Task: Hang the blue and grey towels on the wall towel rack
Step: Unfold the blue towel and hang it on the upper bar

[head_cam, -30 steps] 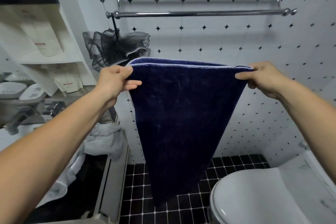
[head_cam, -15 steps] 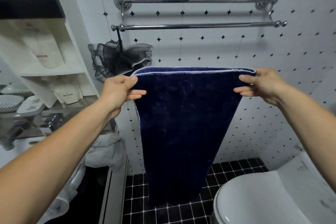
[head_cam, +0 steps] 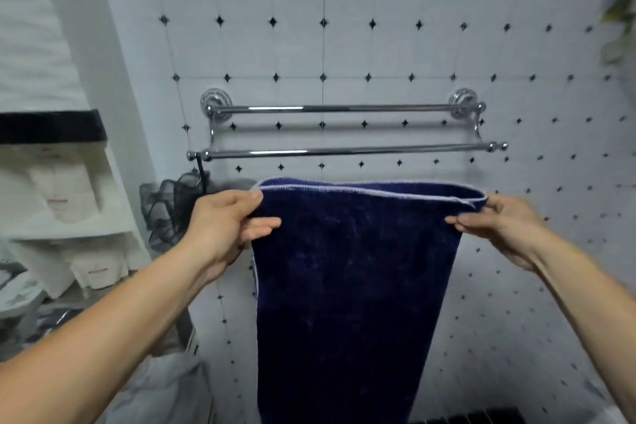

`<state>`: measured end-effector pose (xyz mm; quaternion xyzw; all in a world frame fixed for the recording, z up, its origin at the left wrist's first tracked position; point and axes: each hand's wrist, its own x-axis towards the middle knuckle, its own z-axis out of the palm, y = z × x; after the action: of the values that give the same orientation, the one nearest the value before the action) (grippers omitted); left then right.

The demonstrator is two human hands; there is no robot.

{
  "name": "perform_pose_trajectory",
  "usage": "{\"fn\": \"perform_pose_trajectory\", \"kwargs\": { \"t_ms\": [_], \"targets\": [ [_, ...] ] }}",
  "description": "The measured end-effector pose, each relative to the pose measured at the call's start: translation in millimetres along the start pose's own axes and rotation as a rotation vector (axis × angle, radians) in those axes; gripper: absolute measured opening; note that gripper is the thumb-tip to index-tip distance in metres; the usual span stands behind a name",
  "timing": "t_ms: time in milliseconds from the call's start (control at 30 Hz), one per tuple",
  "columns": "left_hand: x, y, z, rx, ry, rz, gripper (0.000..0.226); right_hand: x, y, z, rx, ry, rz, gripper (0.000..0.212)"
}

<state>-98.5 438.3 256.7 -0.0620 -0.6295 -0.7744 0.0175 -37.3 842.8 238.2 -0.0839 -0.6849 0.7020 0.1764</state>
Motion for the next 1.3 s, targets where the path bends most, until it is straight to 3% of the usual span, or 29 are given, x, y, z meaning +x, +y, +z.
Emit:
{"fn": "perform_pose_trajectory", "kwargs": {
  "t_ms": [133,200,333,433,633,767,933,1067,1167,1300],
  "targets": [
    [40.0,25.9,38.6,0.037,0.015,0.025,0.019,57.0,-11.4,-16.7,0.139,0.067,0.008,0.024],
    [64.8,26.2,54.3,0.047,0.053,0.008,0.01,85.1,-11.2,-17.8,0.19,0.027,0.074,0.03],
    [98.8,-11.4,65.5,0.072,0.16,-0.141,0.013,127.8,17.3,-10.8,0.212,-0.062,0.227,0.038],
    [112.5,-45.8,56.4,0.047,0.229,-0.227,0.023,155.8,41.6,-0.3,0.226,-0.049,0.28,0.031],
    [150.6,-70.4,71.1,-0.146,0.323,-0.007,0.013,215.6,32.5,27.8,0.41,0.073,0.135,0.007],
    [190.2,-48.8,93.5,-0.436,0.29,0.086,0.015,241.2,7.4,49.9,0.679,0.152,-0.027,0.012],
    [231.1,-15.4,112.8,-0.437,0.325,0.148,0.007,266.6,-21.3,66.8,0.905,0.139,-0.147,0.022],
    [245.9,-1.3,108.9,-0.584,0.154,0.261,0.015,274.4,-30.2,65.6,0.957,0.008,-0.185,0.031],
    [248.7,0.6,105.8,-0.72,-0.02,0.296,0.02,269.2,-28.8,66.2,1.027,-0.079,-0.214,0.021],
    [248.2,-5.8,107.6,-0.707,-0.148,0.415,0.03,259.3,-21.9,63.8,1.074,-0.212,-0.277,0.018]
  ]
}}
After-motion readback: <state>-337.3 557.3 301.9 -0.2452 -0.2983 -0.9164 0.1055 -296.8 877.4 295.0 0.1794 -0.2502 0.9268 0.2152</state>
